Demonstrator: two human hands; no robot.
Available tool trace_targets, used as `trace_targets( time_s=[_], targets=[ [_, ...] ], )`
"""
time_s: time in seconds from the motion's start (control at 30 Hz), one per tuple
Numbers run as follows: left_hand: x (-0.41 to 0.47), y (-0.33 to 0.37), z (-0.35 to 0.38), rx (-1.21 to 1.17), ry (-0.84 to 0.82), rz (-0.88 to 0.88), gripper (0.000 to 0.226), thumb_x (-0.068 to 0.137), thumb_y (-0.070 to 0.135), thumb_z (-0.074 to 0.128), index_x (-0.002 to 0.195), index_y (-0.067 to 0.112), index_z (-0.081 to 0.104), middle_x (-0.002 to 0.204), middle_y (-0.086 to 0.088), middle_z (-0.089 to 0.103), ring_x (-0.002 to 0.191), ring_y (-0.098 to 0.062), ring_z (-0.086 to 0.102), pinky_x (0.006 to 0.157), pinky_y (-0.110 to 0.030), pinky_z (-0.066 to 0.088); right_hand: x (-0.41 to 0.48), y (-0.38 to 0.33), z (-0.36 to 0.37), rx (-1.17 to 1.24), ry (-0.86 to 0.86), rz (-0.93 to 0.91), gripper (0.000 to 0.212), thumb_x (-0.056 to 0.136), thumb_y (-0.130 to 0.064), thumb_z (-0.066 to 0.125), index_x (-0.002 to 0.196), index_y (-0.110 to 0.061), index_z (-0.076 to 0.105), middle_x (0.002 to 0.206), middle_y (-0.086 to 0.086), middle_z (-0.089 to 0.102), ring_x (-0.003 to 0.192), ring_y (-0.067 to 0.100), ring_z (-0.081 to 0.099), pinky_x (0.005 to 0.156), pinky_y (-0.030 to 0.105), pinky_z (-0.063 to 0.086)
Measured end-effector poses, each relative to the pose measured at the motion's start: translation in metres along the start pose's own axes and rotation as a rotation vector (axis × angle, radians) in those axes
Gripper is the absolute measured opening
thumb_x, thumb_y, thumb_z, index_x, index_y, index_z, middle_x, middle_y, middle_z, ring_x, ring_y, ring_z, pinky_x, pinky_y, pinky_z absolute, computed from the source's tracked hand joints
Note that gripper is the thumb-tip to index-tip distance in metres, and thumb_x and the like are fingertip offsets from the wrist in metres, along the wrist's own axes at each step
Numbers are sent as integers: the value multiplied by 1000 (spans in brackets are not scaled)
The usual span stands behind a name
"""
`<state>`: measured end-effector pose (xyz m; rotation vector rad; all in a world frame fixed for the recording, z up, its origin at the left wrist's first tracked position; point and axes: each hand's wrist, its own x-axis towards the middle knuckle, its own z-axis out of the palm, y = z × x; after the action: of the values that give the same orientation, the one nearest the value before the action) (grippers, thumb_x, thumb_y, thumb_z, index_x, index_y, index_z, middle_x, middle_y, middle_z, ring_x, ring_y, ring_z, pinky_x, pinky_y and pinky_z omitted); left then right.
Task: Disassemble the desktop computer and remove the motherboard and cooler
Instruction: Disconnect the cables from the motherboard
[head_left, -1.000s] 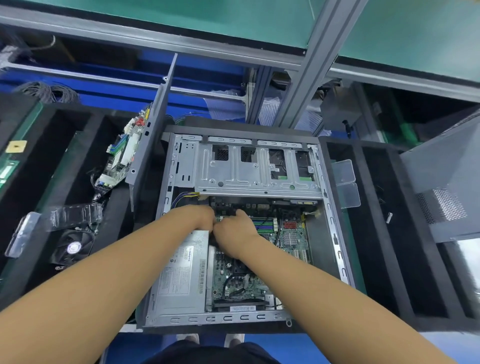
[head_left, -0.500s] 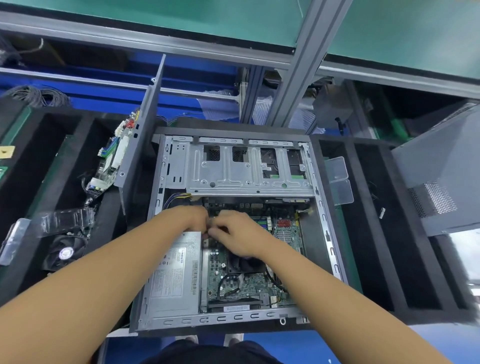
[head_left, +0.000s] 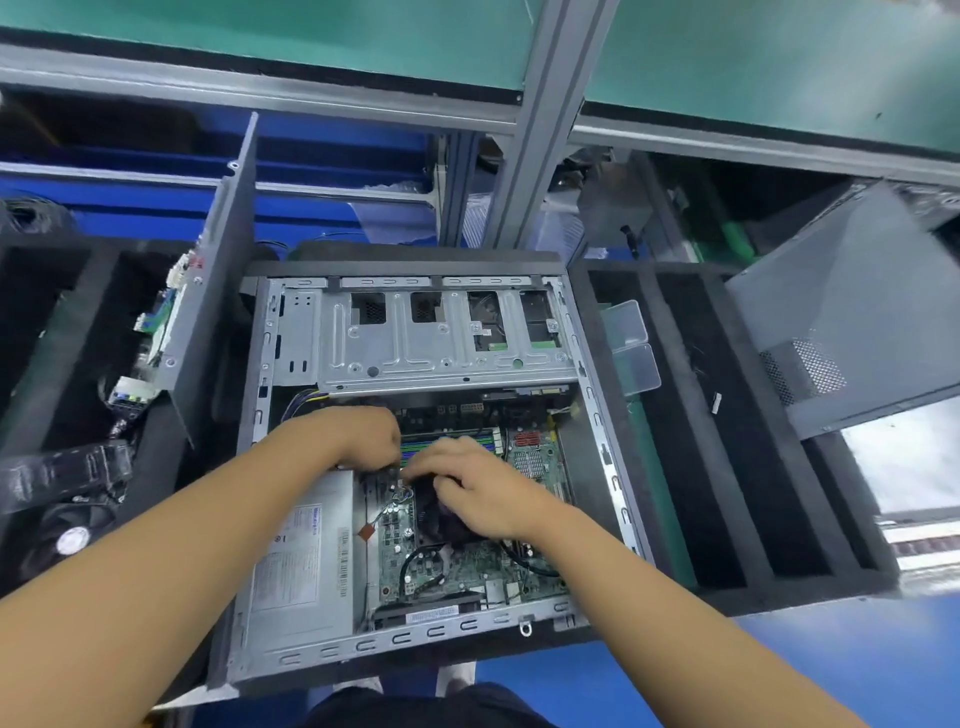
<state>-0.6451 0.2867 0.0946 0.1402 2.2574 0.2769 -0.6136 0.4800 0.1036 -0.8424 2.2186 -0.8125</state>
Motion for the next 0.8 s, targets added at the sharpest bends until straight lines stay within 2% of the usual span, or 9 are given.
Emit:
trace_targets(
  time_s=[0.1,0.2,0.3,0.4,0.47,0.57,0.63,0.73,0.8],
  targets=[
    [-1,20,-5,3,48,60,29,96,21,47,106,8,71,107,-10,71,89,-23,62,84,-37,51,-3,7,0,-6,130,122,32,94,-1,44,109,-12,71,117,5,58,118,22,48,105,31,35],
    [4,46,-1,-45,119,164,20,99,24,43,103,17,61,105,-4,66,92,-21,60,78,-35,47,-4,13,-3,25,262,361,21,96,-7,46,103,-9,66,111,10,61,100,24,56,84,31,43],
    [12,74,5,-202,125,310,29,103,25,39,127,19,55,120,-5,63,103,-21,59,84,-34,47,-12,21,-12,157,306,617,13,99,-13,43,106,-7,53,103,12,62,82,21,52,66,29,37],
    [30,101,5,-278,235,330,42,104,20,36,144,11,45,143,-10,53,124,-25,53,99,-31,43,-25,29,-17,102,265,698,16,98,-11,41,109,-4,51,98,11,58,85,23,51,71,27,39],
    [44,121,5,-246,239,307,39,103,17,37,138,3,49,140,-18,54,123,-31,54,99,-35,45,-35,31,-13,36,226,701,16,98,-12,41,105,-4,53,96,11,59,85,26,55,73,30,44],
    [64,145,13,-224,282,214,18,100,18,42,105,4,53,114,-20,63,99,-33,60,78,-36,48,-44,36,-1,-46,95,724,19,100,-16,41,86,-8,51,77,4,51,78,27,56,69,31,47],
    [75,156,20,-237,350,137,13,98,16,46,104,7,54,109,-17,64,97,-33,62,77,-35,49,-46,40,2,-82,2,748,23,101,-20,41,81,-10,45,79,5,50,82,27,54,64,29,41],
    [83,164,31,-298,464,-11,17,95,3,47,104,8,60,104,-15,66,85,-28,58,70,-34,44,-46,42,1,-52,-30,742,23,100,-23,44,107,-5,56,104,14,62,88,30,56,72,31,46],
    [86,166,37,-296,539,-75,18,93,-2,46,92,9,60,95,-13,66,76,-26,54,65,-35,42,-46,42,0,-44,-33,735,25,98,-22,46,113,-6,59,105,14,63,86,30,58,74,35,50]
  ],
)
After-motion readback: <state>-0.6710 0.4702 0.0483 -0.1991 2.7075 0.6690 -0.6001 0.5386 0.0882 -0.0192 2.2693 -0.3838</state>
